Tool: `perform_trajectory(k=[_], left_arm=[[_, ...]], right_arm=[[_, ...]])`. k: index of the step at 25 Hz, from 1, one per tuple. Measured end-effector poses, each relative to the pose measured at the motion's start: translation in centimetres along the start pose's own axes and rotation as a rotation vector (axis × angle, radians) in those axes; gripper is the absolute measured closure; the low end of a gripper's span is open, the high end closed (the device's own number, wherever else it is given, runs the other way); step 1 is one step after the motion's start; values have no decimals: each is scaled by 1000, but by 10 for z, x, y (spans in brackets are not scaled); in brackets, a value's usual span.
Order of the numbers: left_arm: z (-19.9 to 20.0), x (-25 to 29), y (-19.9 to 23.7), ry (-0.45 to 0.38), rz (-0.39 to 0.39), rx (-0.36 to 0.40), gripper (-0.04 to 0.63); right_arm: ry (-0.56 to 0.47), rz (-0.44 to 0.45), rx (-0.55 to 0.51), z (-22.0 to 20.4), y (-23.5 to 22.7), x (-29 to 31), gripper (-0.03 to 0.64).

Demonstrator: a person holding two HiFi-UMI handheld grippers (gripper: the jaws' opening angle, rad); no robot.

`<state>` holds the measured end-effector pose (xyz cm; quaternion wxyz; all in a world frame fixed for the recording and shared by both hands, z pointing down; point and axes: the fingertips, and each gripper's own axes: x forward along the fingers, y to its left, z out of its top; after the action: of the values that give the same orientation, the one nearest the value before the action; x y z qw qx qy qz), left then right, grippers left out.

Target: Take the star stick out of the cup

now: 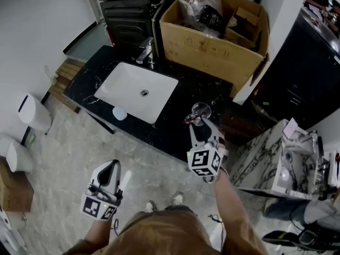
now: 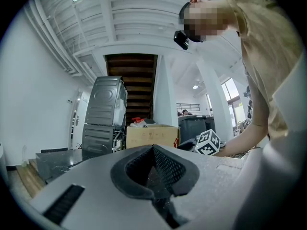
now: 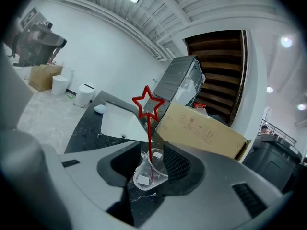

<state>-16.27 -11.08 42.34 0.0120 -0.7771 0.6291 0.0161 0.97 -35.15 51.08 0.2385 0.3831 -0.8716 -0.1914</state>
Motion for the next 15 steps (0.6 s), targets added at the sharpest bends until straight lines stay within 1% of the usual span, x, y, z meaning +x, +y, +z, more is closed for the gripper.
perform_trajectory(k=[6, 15], left_arm=[[2, 3, 3, -2, 6, 4, 594], [3, 5, 3, -3, 10, 10, 594]], right_arm=[[8, 6, -19, -1, -2, 6, 479], [1, 40, -64, -5, 2, 13, 495]])
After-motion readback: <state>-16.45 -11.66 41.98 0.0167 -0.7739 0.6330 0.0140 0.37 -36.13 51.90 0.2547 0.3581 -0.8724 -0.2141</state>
